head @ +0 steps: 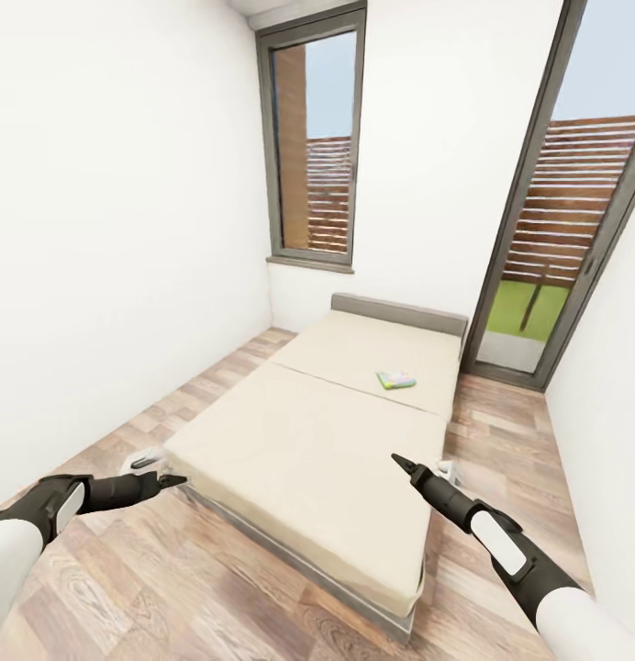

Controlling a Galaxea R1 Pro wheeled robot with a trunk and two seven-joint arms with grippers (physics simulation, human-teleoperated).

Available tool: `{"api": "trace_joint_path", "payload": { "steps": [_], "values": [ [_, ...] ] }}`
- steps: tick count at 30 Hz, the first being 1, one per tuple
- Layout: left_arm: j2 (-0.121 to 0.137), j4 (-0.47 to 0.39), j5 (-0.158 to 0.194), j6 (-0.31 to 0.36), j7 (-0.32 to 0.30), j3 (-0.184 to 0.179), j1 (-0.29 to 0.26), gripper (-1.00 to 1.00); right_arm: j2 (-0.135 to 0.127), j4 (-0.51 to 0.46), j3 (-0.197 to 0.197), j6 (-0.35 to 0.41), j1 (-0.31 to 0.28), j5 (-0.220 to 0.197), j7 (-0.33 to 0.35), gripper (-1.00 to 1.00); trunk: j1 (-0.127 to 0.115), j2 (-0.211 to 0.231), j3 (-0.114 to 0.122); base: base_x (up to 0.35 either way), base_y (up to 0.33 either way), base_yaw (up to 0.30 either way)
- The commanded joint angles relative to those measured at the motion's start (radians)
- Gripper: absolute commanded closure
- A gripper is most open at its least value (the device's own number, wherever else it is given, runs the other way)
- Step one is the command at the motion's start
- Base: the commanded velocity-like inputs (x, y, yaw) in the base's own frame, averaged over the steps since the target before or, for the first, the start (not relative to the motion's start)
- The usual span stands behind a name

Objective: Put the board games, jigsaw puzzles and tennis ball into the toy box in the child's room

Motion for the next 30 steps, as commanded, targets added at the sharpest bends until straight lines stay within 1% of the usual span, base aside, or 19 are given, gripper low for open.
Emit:
{"api": "trace_joint_path", "payload": {
  "steps": [1,12,25,30],
  "values": [
    [-0.001,-0.001,-0.010,0.006,-0.005,0.009,-0.001,-1.00,-0.001,0.000,0.004,0.003,-0.001,-0.010,0.000,-1.00,0.001,-0.002,-0.002,0.000,-0.001,0.293],
    [-0.001,-0.001,-0.011,0.006,-0.005,0.007,-0.001,-1.00,-0.001,0.000,0.005,0.003,-0.001,-0.010,0.000,-1.00,0.001,-0.002,-0.002,0.000,-0.024,0.293],
    [-0.001,-0.001,-0.012,0.006,-0.006,0.008,-0.001,-1.00,-0.001,0.000,0.005,0.003,-0.001,-0.010,0.000,-1.00,0.001,-0.002,-0.002,0.000,-0.158,0.293],
    [-0.001,-0.001,-0.012,0.006,-0.005,0.008,-0.001,-1.00,-0.001,0.000,0.005,0.003,-0.001,-0.010,0.000,-1.00,0.001,-0.002,-0.002,0.000,-0.064,0.293]
  ]
}}
